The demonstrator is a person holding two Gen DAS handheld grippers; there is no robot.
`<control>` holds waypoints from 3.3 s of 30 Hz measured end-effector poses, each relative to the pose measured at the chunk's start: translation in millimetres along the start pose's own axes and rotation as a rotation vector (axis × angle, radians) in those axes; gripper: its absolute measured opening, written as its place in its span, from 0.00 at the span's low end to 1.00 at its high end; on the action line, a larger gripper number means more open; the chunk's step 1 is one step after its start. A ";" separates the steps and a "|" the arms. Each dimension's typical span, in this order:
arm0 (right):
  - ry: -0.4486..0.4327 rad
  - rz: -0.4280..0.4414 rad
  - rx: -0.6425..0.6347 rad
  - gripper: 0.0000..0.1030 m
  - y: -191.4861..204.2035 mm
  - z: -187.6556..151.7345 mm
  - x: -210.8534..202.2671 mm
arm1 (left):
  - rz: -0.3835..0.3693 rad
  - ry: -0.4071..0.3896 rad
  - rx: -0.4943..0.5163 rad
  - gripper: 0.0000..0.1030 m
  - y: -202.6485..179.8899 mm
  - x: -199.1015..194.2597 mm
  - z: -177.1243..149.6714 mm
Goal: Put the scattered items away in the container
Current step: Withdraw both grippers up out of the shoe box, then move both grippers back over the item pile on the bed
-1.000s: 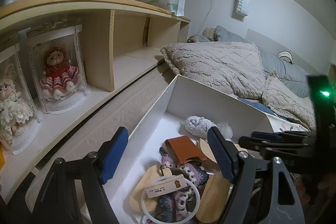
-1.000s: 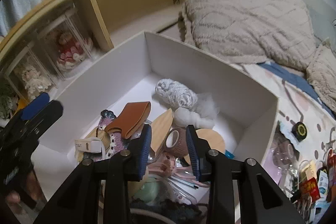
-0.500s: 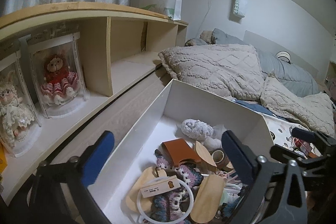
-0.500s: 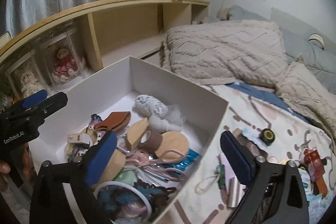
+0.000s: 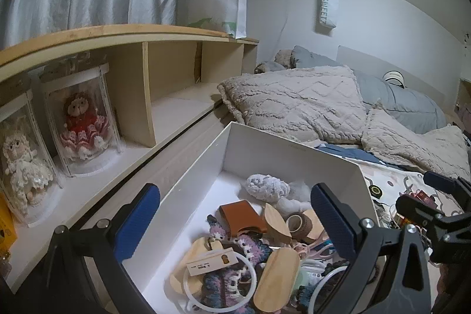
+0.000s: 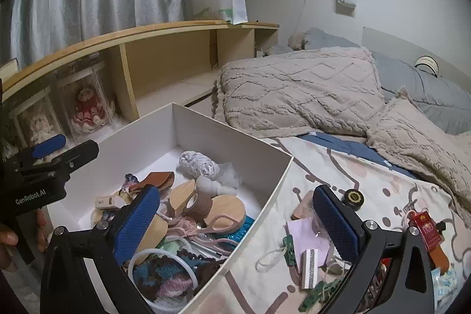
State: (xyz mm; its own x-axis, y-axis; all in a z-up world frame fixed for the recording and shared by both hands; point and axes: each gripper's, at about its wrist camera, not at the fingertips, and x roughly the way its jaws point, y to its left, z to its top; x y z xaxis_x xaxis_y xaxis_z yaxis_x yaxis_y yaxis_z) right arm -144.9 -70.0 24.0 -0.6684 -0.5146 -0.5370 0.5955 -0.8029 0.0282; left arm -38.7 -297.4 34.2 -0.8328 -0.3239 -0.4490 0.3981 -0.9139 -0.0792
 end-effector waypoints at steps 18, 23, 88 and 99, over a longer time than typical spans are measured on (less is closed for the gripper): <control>-0.076 -0.155 0.059 1.00 -66.7 -23.7 -74.1 | -0.115 -0.044 0.063 1.00 -51.4 -17.6 0.2; -0.074 -0.206 0.088 1.00 -92.1 -37.8 -93.1 | -0.142 -0.038 0.099 1.00 -75.4 -19.4 -4.9; 0.211 -0.279 0.416 1.00 -250.4 -219.8 -135.9 | -0.414 0.128 0.308 1.00 -251.9 1.5 -129.0; 0.286 -0.208 0.492 0.54 -272.8 -224.9 -95.4 | -0.368 0.266 0.301 1.00 -250.3 41.8 -148.5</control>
State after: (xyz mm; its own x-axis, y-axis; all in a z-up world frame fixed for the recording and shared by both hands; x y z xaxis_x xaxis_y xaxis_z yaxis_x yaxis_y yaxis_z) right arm -143.4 265.8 -122.0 -0.5619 -0.2856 -0.7763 0.1435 -0.9579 0.2486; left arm -116.1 -45.9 -96.9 -0.7546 0.0678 -0.6526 -0.0612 -0.9976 -0.0329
